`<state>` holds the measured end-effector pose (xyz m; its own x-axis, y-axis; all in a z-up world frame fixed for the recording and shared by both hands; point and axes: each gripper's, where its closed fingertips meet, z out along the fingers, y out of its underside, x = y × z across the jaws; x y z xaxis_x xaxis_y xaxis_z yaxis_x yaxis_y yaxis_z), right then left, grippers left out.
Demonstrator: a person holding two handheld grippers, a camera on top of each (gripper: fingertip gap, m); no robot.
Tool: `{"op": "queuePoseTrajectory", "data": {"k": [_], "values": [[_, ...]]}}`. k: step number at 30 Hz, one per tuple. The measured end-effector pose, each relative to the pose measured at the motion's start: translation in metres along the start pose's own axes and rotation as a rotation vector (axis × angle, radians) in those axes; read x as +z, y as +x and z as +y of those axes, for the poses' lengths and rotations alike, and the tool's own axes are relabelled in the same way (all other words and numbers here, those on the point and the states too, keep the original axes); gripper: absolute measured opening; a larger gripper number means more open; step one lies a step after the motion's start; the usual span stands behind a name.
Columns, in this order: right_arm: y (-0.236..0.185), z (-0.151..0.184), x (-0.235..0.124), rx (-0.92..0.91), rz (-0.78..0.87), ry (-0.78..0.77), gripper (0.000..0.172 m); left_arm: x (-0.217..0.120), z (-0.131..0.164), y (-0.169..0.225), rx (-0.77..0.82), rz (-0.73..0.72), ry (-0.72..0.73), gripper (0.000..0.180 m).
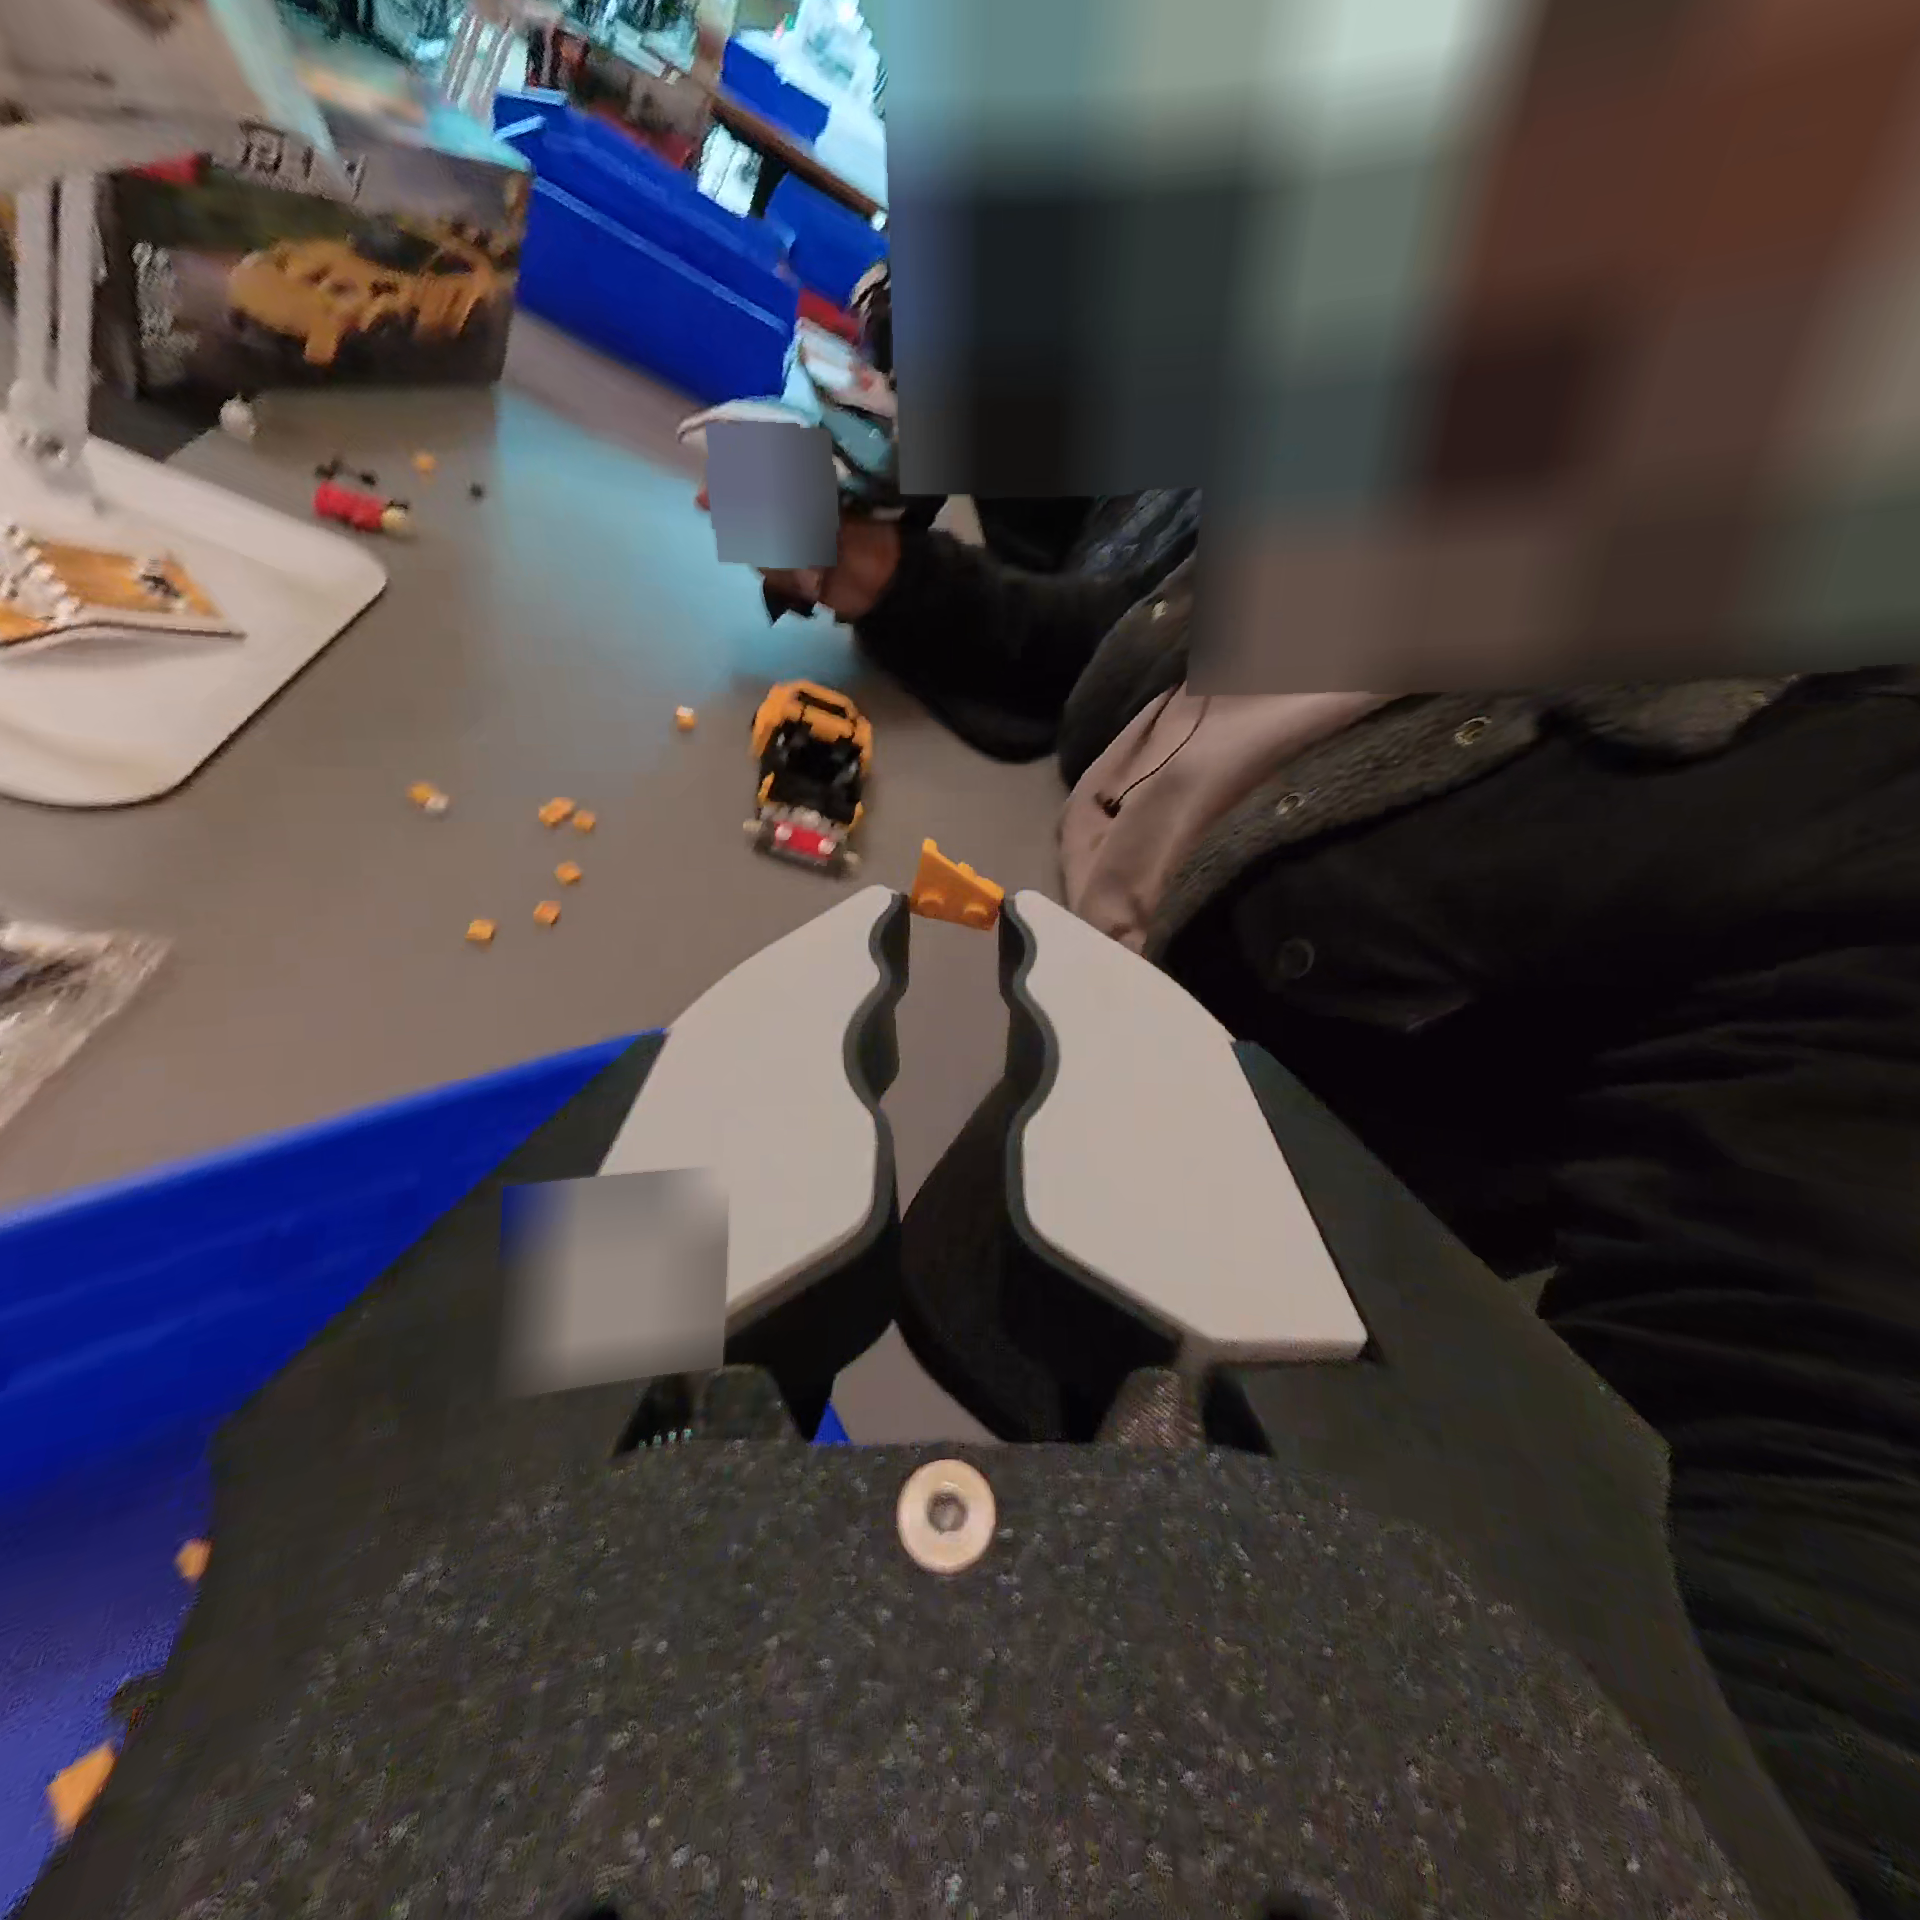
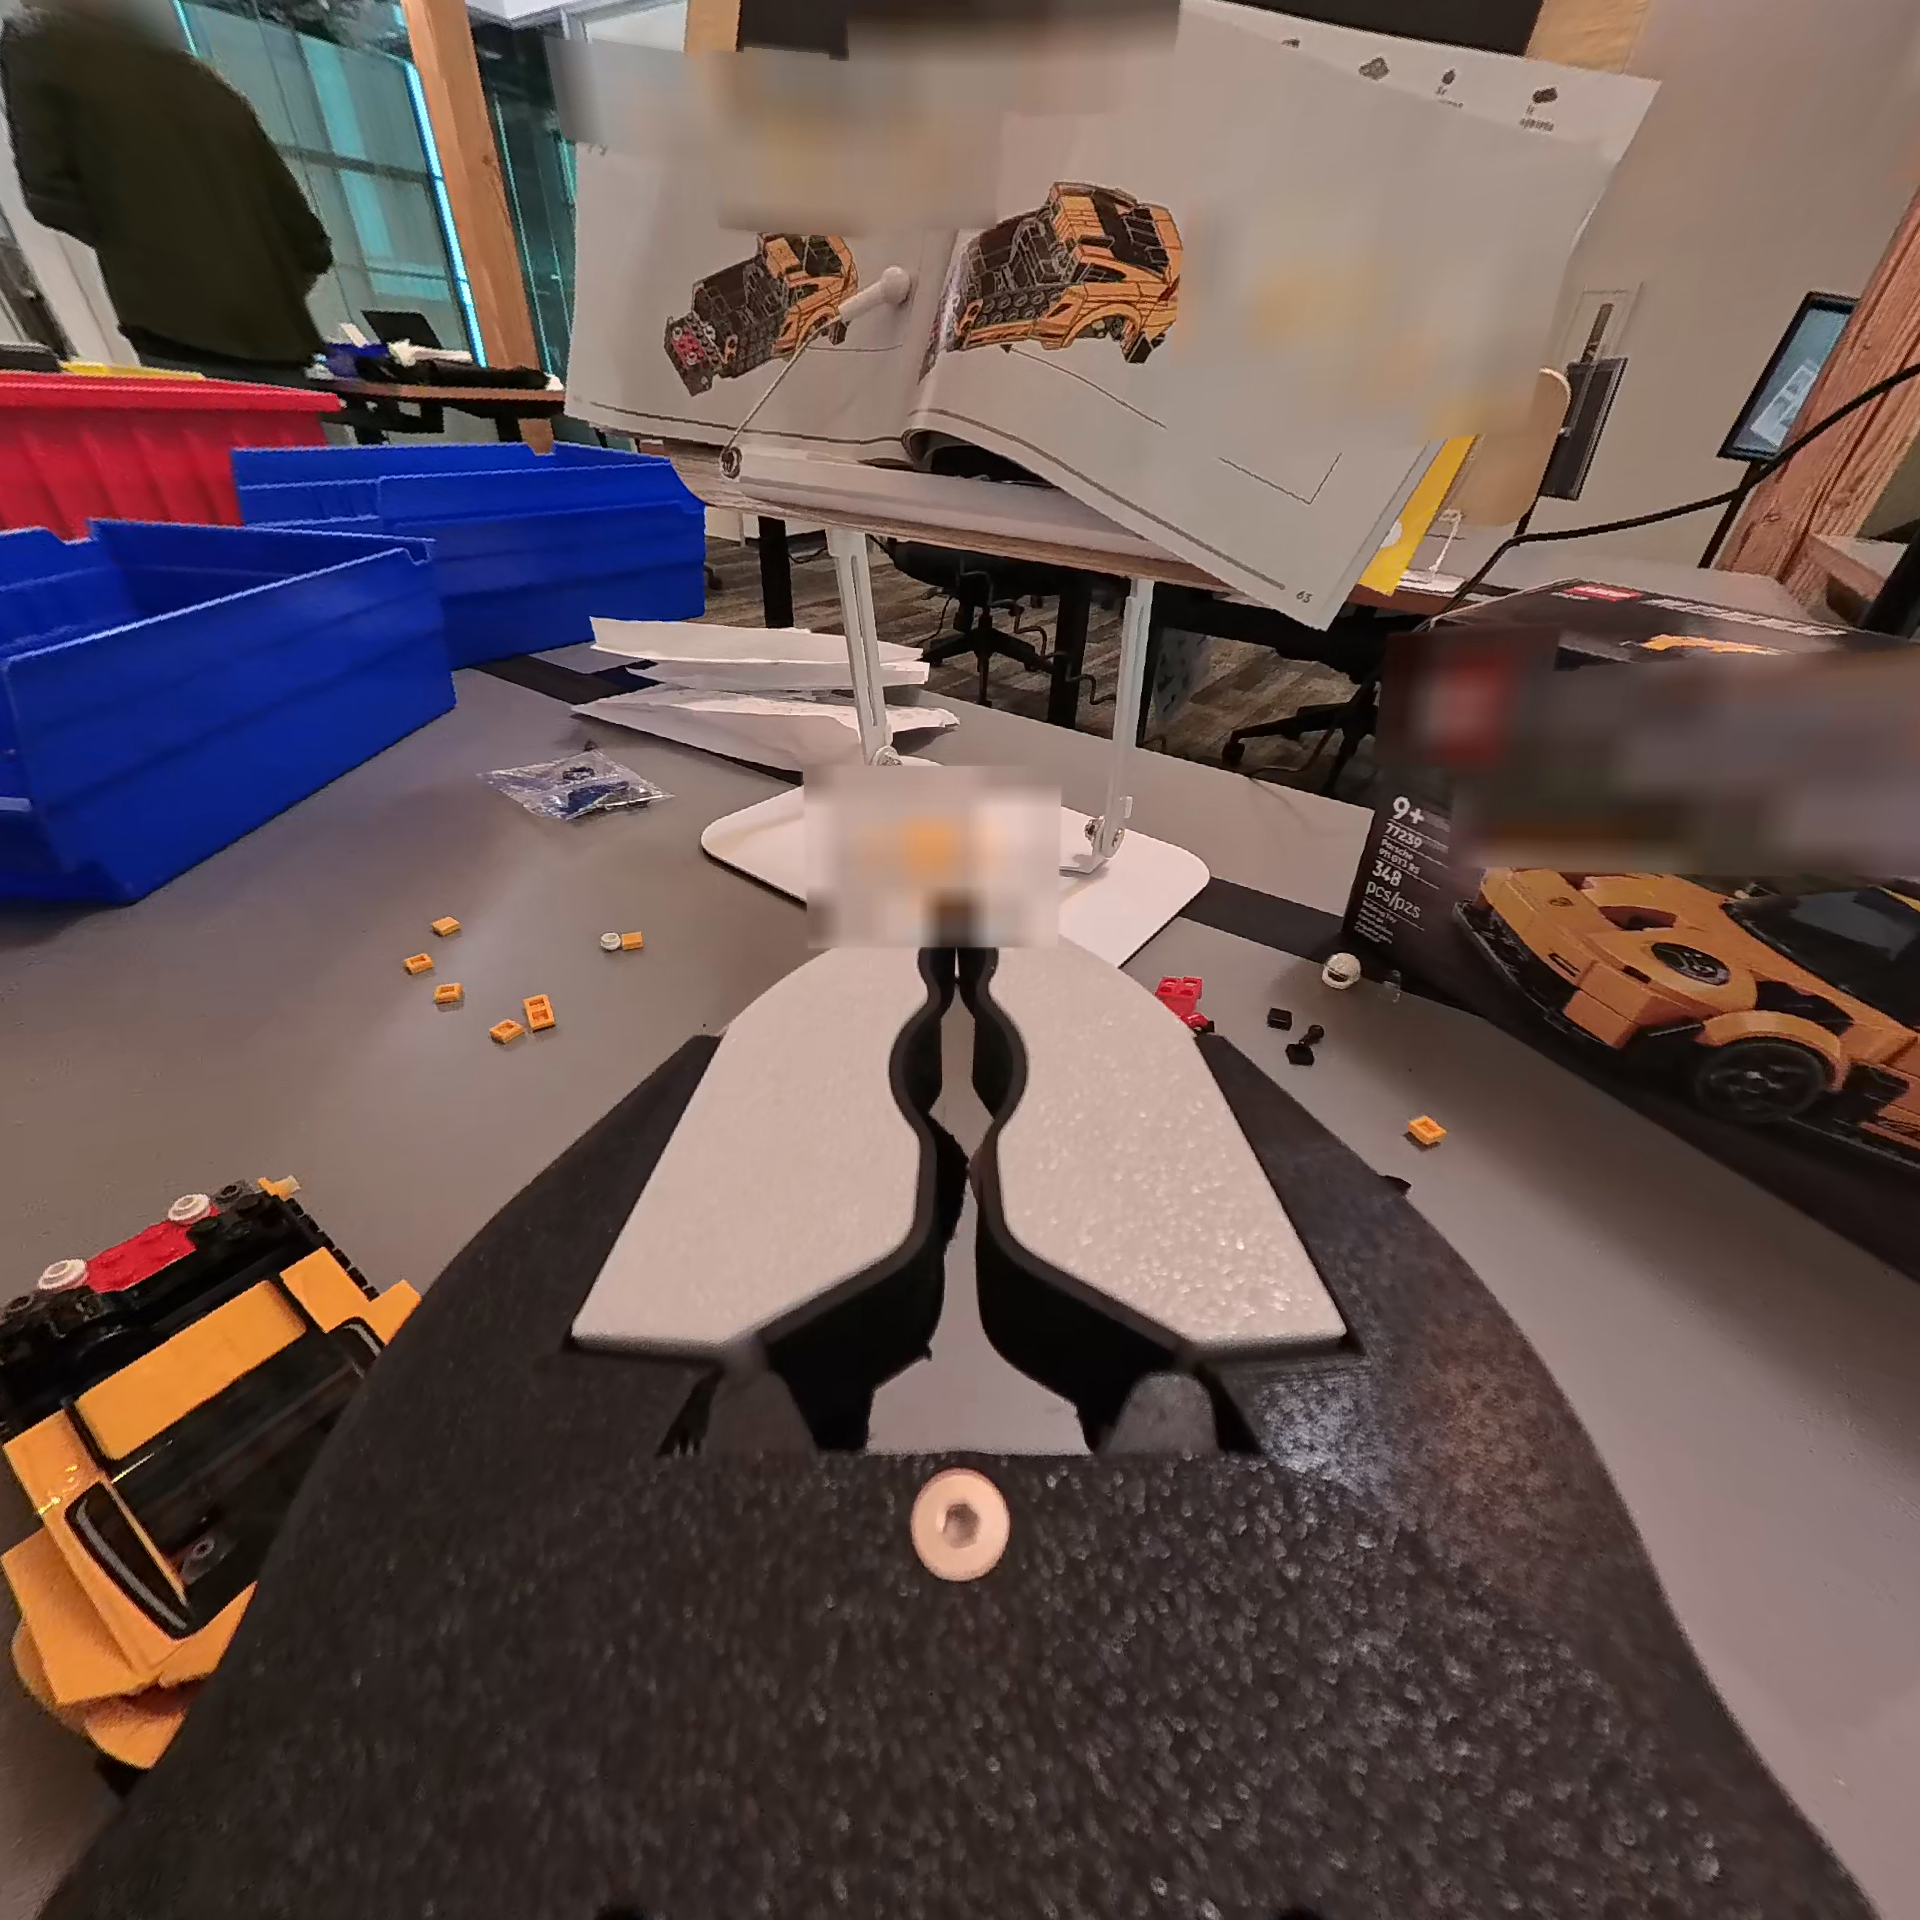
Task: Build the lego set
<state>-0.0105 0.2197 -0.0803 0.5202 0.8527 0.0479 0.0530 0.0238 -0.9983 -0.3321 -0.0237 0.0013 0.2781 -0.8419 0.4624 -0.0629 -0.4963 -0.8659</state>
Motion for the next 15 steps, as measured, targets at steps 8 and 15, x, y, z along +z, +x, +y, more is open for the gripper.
{"op": "queuePoseTrajectory", "data": {"k": [8,15], "values": [[-0.001,0.001,0.000,0.002,-0.008,-0.006,0.000,0.012,-0.004,0.007,0.031,0.077,0.067,0.016],[-0.001,0.001,0.000,0.002,-0.009,-0.007,0.000,0.026,-0.001,-0.002,0.033,0.068,0.034,0.016]]}}
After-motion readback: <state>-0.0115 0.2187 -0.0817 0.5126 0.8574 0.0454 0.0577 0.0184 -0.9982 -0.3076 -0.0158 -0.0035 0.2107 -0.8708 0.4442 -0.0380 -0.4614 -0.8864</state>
